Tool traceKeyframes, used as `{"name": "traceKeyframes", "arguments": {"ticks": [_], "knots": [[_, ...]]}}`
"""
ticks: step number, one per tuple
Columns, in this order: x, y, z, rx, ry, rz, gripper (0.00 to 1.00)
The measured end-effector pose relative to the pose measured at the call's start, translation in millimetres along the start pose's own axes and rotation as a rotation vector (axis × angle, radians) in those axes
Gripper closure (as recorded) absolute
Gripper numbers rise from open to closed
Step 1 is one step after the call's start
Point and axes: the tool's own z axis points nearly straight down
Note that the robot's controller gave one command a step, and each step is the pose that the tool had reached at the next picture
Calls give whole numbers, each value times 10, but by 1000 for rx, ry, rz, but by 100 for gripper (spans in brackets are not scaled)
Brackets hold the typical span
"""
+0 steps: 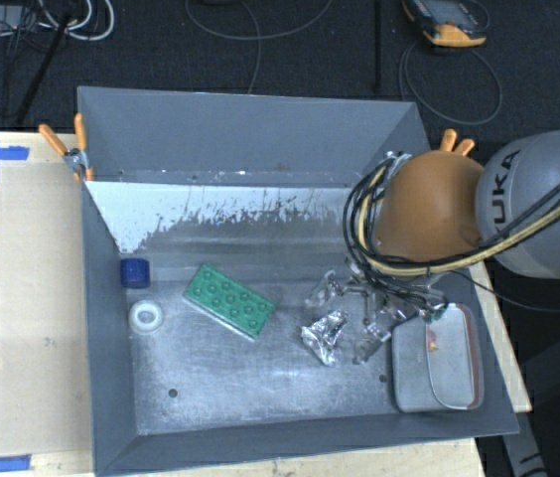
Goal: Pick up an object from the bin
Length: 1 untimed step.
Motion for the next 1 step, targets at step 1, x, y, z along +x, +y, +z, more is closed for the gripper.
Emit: {"name": "traceKeyframes", "arguments": {"ticks": [1], "knots": [[4, 27, 394, 5, -6, -334, 0]]}}
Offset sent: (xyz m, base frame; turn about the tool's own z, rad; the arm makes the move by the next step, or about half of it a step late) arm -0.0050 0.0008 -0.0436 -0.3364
